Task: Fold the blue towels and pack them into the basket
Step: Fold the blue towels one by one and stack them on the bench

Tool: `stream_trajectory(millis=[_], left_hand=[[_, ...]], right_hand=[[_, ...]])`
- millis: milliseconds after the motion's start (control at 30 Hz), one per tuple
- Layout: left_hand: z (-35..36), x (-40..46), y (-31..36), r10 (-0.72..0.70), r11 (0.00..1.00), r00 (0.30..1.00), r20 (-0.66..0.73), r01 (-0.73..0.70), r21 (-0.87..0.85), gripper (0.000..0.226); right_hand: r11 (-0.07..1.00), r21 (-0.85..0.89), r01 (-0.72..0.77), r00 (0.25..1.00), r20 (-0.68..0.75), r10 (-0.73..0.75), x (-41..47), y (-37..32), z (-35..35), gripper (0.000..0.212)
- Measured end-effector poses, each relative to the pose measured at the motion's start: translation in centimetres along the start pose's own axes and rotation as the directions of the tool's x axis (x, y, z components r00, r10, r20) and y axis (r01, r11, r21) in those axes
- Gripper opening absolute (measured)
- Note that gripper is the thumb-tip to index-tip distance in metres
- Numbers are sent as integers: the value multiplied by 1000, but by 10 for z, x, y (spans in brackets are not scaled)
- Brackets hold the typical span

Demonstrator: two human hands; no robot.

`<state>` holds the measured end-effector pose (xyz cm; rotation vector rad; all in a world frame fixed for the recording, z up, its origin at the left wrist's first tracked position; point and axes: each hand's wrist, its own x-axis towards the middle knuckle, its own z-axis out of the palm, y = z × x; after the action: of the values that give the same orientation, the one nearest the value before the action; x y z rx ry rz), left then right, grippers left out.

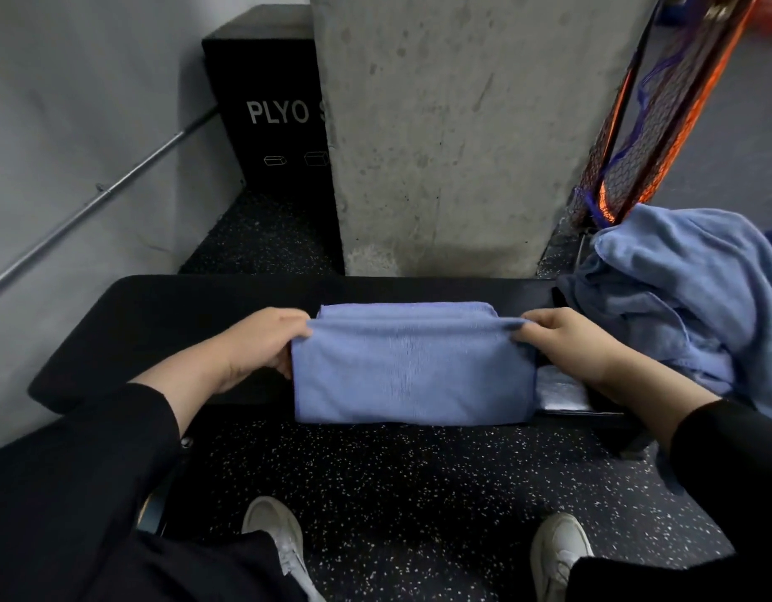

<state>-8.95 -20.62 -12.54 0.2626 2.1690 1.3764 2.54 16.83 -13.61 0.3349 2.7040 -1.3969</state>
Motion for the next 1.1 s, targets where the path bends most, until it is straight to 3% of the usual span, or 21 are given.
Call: stream_trajectory(millis=[67,167,333,667,733,767,867,933,1100], left_hand=[[-1,15,0,46,998,994,-104,-42,37,13],[3,39,-2,111,973,964,-242,-56,222,25],[15,69,-9,132,862,956,-260,19,507,28],[15,101,-17,191,784,904,-382,94,614,15],[14,102,-20,225,773,902,-368,65,631,9],[14,101,-22,262,745,899,-350,42,666,17],[14,98,-23,382,587,889,-252,-22,809,45],[16,97,-22,417,521,896,-151,-99,848,47],[23,96,-30,347,395,933,93,-235,888,40]], right_hand=[[1000,-29,0,993,-119,-4,15,2,3,26],[998,-58,-13,977,-214,1,38,4,11,28],[953,-290,-87,973,-230,19,67,7,26,25],[903,-387,-188,947,-317,61,93,15,28,34],[903,-391,-176,949,-310,51,94,17,28,24],[897,-411,-159,952,-303,30,94,18,28,20],[861,-500,-96,948,-309,-74,91,16,26,44],[857,-514,-32,948,-288,-138,87,6,26,37],[810,-573,122,985,-29,-169,72,-18,53,17]])
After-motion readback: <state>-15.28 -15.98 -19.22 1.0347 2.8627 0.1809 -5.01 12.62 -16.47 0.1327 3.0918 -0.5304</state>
